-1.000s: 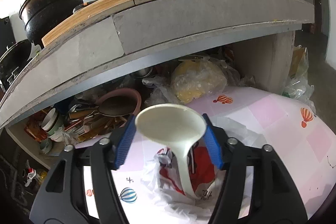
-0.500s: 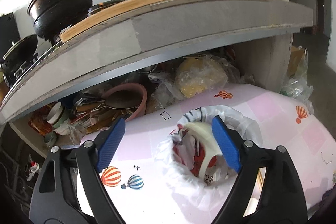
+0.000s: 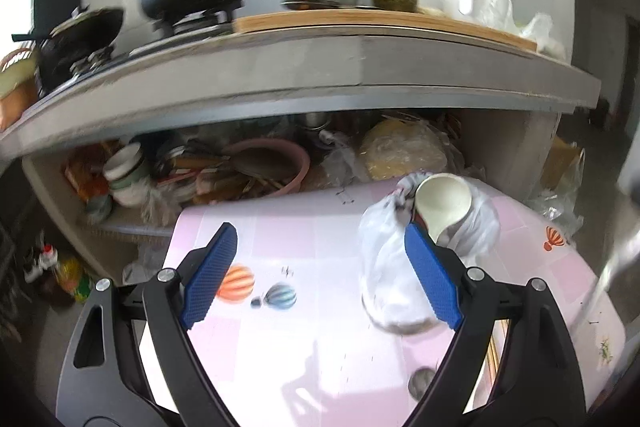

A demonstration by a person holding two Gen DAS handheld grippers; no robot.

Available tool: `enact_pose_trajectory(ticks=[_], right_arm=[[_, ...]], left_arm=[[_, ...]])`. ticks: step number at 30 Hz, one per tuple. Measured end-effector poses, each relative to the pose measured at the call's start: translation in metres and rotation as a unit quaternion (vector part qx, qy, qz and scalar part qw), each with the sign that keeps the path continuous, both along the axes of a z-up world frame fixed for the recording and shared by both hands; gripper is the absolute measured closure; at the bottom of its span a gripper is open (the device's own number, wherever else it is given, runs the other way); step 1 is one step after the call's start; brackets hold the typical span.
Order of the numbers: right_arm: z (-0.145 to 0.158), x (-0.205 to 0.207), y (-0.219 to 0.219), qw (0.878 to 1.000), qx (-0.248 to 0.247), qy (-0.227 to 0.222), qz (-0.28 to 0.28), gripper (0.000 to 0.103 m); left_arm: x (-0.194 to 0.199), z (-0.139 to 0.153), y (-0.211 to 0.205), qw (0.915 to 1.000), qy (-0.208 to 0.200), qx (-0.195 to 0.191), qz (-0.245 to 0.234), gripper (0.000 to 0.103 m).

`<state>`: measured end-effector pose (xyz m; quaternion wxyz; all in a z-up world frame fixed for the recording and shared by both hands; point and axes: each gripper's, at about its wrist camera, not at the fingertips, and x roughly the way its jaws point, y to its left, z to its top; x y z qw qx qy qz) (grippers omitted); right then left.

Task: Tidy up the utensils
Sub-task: 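Withdraw the left tool while the right tool drops the steel spoon into the holder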

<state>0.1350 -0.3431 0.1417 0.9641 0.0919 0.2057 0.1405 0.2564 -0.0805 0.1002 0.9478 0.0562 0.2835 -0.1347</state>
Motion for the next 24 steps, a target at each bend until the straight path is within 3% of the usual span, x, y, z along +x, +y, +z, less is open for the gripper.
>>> enact_pose_trajectory(ticks=[4,10,17,24], right_arm=[[0.03,0.034,-0.002,1.0,-0.021,-0.021,-0.002,0.098],[0.048,0.097,0.009,0.997,-0.067,-0.022,-0.014,0.099],[0.031,0.163,0.042,0.989,-0.146,-0.009,-0.012,0.099],[-0.001,0.188,0.083,0.974,-0.224,-0.005,0.032,0.099]], left_arm=[[-0.023,-0.009,0.032,0.9995,0.004,-0.022,0.02,0.021],[-0.048,-0.03,0.065,0.9984,0.011,-0.023,0.05,0.021],[-0.061,-0.053,0.096,0.9959,0.035,-0.023,0.081,0.021],[-0.065,-0.067,0.111,0.9935,0.048,-0.025,0.1,0.021]])
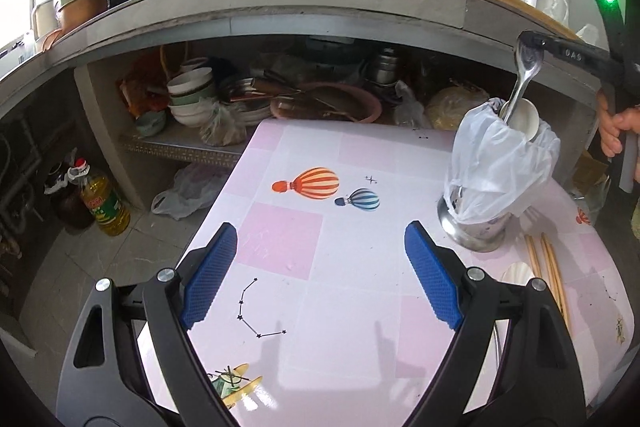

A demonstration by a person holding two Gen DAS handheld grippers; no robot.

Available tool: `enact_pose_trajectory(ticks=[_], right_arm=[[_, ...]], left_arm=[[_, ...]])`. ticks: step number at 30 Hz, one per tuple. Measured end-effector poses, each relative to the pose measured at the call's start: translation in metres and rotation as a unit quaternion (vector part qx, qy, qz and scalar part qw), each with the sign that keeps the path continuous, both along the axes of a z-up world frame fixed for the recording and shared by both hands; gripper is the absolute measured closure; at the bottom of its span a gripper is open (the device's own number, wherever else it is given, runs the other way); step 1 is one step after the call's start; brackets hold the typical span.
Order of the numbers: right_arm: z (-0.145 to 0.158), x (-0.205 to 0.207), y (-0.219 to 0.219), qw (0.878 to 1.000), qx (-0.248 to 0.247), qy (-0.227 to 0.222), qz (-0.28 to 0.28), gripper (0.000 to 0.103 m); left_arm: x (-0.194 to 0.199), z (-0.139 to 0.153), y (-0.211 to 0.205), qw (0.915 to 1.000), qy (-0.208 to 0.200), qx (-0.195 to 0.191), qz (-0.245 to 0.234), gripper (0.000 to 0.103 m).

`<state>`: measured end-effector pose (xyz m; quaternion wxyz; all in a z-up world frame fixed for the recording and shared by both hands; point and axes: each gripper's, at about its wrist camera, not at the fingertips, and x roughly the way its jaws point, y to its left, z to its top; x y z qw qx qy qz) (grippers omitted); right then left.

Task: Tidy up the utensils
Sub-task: 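Withdraw the left tool while the right tool drops the steel spoon into the holder, then return the right tool to the table while the left tool approaches the other steel spoon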

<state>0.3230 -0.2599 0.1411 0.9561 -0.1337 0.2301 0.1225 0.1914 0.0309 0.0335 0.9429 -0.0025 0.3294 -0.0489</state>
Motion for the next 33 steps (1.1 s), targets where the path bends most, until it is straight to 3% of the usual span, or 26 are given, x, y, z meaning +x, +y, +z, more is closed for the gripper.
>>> enact_pose_trajectory(ticks=[6,15,27,33], right_arm=[[-0.024,0.004,0.02,0.998,-0.038,0.023,0.044,0.099],[-0.034,0.004,0.024,0.994,-0.036,0.058,0.084,0.098],[-0.038,-0.003,0.03,0.99,-0.088,0.066,0.084,0.098],[-0.041,-0.001,0.027,0.989,-0.085,0.083,0.083,0.096]], left_arm=[[0.002,-0.002,-0.002,1.0,0.004,0.002,0.002,0.021],[0.003,-0.006,-0.007,1.0,0.009,-0.002,-0.004,0.021],[0.003,-0.004,-0.002,0.9999,0.008,-0.011,-0.001,0.021],[0.003,-0.003,-0.003,0.9999,0.006,-0.011,-0.002,0.021]])
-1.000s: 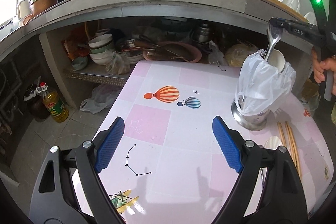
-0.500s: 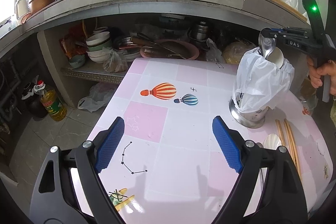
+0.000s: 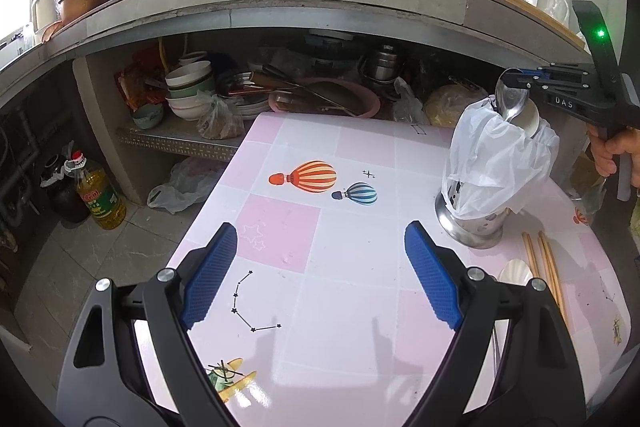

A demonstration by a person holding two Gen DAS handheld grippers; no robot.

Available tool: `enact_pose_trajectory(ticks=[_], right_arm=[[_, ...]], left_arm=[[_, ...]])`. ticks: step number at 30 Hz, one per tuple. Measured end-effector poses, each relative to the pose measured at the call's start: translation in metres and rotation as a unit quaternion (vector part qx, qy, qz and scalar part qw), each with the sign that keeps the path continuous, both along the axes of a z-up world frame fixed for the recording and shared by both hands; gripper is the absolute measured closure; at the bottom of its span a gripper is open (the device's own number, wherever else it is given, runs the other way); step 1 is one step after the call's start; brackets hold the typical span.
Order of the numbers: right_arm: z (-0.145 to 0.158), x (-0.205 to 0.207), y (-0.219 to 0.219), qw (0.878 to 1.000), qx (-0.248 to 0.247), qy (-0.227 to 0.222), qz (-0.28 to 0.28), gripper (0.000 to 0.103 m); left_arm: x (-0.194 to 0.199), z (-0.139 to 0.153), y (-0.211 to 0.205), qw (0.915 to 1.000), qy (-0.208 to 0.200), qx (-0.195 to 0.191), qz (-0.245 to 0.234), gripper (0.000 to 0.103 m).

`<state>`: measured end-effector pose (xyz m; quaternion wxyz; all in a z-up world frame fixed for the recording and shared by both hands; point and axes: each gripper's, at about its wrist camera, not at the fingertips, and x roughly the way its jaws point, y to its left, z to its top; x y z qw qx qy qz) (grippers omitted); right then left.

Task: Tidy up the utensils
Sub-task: 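Return the right tool to the table while the left tool approaches the other steel spoon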

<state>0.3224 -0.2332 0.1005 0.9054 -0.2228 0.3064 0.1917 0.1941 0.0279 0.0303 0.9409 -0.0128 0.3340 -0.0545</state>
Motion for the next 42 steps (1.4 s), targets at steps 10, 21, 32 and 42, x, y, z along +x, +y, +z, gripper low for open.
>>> enact_pose_trajectory(ticks=[10,21,32,42], right_arm=[[0.012,-0.003,-0.012,0.999,0.044,0.008,-0.005,0.076],[0.05,-0.046,-0.06,0.984,0.164,-0.011,-0.068,0.06],[-0.009,-0.179,-0.093,0.96,0.219,0.039,-0.168,0.057],[-0.094,-0.246,-0.099,0.933,0.222,0.107,-0.263,0.057]], left_arm=[[-0.002,0.001,-0.003,1.0,-0.002,-0.001,-0.003,0.021],[-0.008,0.004,-0.007,0.9999,-0.004,-0.005,-0.011,0.02],[-0.02,-0.009,-0.035,0.9979,0.016,-0.005,-0.062,0.02],[-0.032,-0.053,-0.096,0.9852,0.065,-0.018,-0.157,0.02]])
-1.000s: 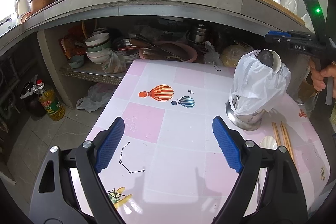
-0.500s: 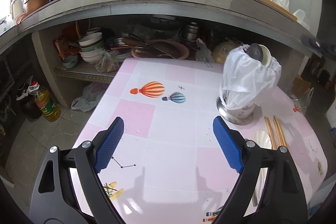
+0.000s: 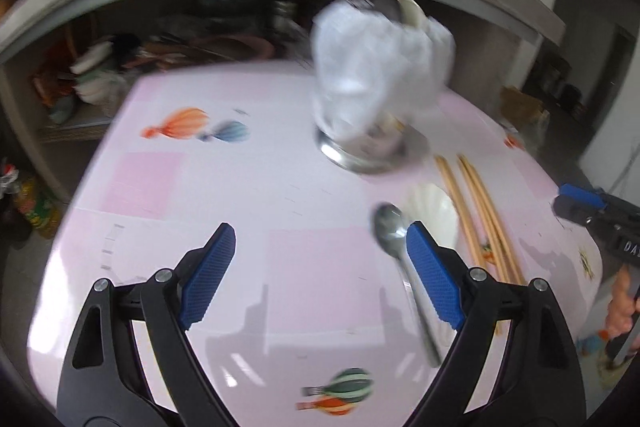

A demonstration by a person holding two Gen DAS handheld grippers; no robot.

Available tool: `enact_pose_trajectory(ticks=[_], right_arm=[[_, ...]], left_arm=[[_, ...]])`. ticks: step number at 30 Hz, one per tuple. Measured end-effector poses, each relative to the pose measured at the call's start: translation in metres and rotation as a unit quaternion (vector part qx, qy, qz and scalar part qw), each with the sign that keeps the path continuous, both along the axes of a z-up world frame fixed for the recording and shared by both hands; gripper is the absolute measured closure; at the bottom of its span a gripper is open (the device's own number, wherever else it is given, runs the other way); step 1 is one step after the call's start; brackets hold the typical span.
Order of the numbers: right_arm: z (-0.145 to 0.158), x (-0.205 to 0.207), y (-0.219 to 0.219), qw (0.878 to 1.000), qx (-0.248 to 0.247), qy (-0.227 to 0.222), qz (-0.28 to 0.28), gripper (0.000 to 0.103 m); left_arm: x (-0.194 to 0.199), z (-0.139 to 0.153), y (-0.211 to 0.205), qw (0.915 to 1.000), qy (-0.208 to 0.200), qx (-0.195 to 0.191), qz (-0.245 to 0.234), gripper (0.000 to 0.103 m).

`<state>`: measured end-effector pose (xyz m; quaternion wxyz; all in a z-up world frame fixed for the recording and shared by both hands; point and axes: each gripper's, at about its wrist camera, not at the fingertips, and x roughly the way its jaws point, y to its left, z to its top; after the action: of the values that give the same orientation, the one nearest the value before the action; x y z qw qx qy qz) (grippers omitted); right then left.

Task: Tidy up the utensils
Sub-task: 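Return the right tool to the table while the left tool approaches the other steel spoon, then close the left tool on the remaining steel spoon's bowl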

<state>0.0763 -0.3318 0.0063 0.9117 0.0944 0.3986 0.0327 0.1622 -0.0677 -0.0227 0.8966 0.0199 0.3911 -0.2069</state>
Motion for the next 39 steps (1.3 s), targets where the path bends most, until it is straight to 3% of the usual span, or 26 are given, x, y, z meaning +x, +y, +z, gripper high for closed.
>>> enact_pose_trajectory(ticks=[7,17,34,39], right_arm=[[-0.014,-0.01,0.003,1.0,0.013,0.008,-0.01,0.057],[-0.019,-0.011,-0.011,0.999,0.032,0.01,-0.019,0.057],[-0.023,-0.008,-0.01,0.999,0.042,0.013,-0.009,0.057],[-0.023,-0.005,-0.004,0.999,0.042,0.014,-0.002,0.057]], left_arm=[[0.004,-0.041,-0.052,0.9978,0.023,0.035,-0.051,0.02],[0.015,-0.071,-0.079,0.989,0.023,0.136,-0.053,0.019],[0.014,-0.069,-0.035,0.9898,0.054,0.132,-0.006,0.019],[0.027,-0.057,-0.027,0.9945,0.067,0.08,0.008,0.019]])
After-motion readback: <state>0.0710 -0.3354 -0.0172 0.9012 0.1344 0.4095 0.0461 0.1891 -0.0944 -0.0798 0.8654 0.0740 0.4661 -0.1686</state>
